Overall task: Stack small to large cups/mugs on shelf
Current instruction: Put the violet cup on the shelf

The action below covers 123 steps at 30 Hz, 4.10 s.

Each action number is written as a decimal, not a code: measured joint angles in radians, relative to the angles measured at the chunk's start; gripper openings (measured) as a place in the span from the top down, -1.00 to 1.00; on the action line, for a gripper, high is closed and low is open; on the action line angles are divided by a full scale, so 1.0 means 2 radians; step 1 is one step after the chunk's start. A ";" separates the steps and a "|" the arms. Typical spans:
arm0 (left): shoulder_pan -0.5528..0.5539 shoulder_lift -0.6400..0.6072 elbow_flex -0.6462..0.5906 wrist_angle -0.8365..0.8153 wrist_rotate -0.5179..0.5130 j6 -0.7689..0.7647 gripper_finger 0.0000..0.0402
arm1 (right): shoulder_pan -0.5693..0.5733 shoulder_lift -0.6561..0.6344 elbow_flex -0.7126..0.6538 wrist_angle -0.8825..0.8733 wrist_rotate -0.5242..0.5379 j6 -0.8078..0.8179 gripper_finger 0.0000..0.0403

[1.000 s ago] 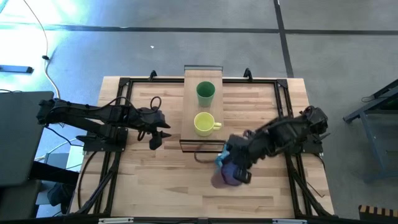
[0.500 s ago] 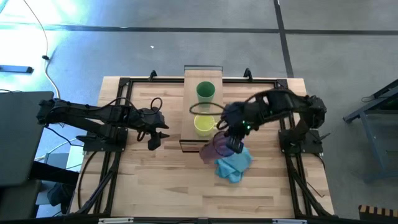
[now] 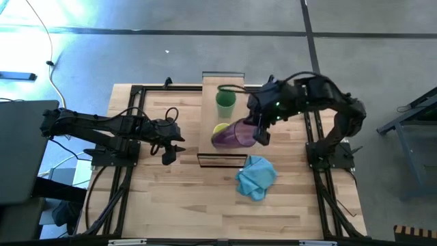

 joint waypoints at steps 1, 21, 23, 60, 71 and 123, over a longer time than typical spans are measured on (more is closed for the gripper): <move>0.000 0.000 0.000 0.000 0.000 0.000 0.08 | -0.004 -0.003 0.000 0.004 0.000 -0.009 1.00; 0.000 0.000 0.000 0.002 -0.002 0.000 0.08 | -0.076 -0.031 0.000 0.133 0.155 -0.221 1.00; 0.000 0.000 0.000 0.003 -0.002 0.000 0.08 | -0.086 -0.031 0.000 0.152 0.165 -0.234 1.00; 0.000 0.000 0.000 0.037 0.004 0.015 0.08 | -0.391 -0.011 0.000 0.128 0.002 -0.508 1.00; 0.000 0.000 0.000 0.079 0.015 0.000 0.08 | -0.427 0.040 0.000 0.087 -0.106 -0.565 1.00; 0.000 0.000 0.000 0.113 0.002 0.013 0.08 | -0.432 0.084 0.000 -0.049 -0.143 -0.500 1.00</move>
